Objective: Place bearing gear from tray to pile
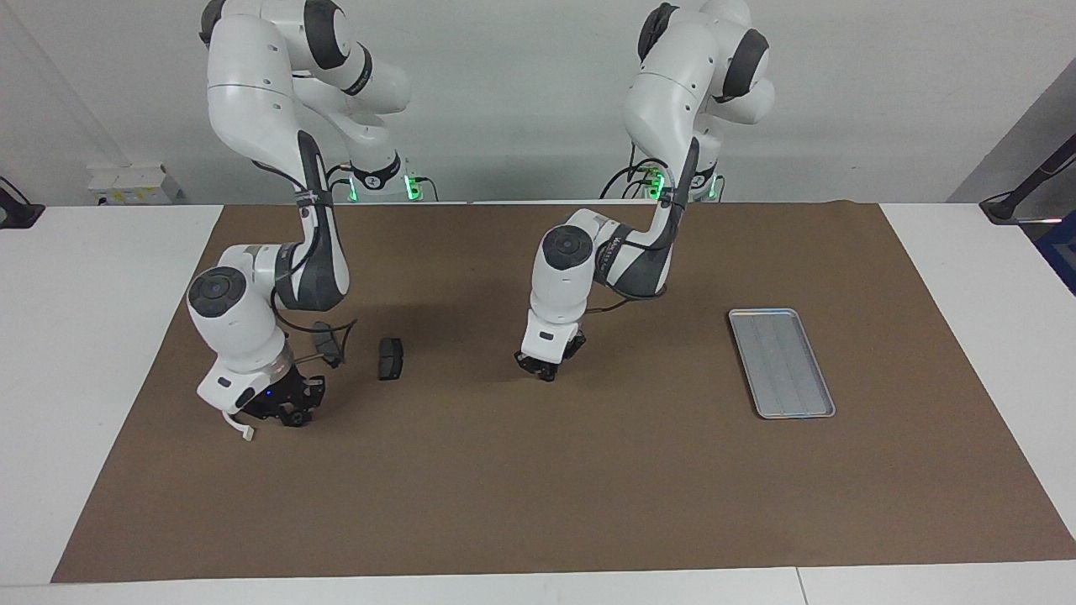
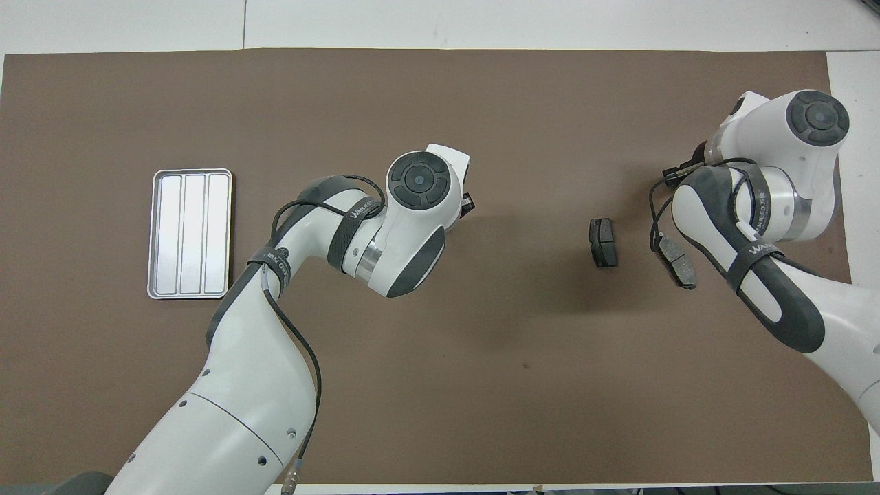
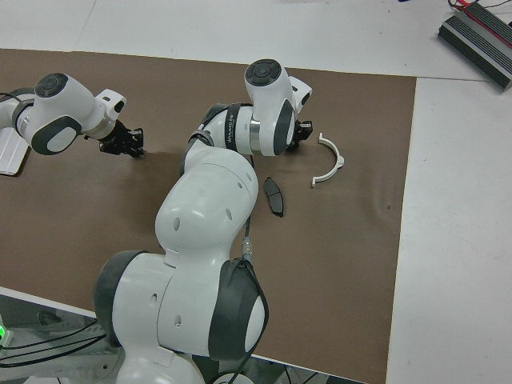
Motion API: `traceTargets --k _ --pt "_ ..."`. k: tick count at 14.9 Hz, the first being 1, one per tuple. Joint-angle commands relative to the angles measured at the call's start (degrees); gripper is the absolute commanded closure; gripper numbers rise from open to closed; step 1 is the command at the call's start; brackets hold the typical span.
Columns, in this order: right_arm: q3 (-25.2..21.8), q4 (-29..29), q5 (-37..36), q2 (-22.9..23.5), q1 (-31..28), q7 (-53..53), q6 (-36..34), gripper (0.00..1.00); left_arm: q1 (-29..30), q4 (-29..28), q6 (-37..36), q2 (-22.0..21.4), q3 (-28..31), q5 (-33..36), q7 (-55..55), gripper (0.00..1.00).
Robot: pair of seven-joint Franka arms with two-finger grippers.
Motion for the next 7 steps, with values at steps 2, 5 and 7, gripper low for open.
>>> traceTargets --k 2,5,7 --pt "0.7 -0.5 0.1 -0.1 -1.0 -1.3 1.1 0.93 -0.5 -2.4 1.5 -1.0 0.6 1.0 -0.7 0.05" --pt "0.7 -0.5 0.1 -0.1 -0.9 -1.0 1.1 0.76 -0.3 -0.8 -1.6 -1.0 0.6 1.0 -0.6 0.0" --pt "0.8 -0.5 0.1 -0.1 -0.9 -1.0 1.0 0.59 -0.2 -0.5 -3.2 -1.7 0.6 1.0 -0.4 0.0"
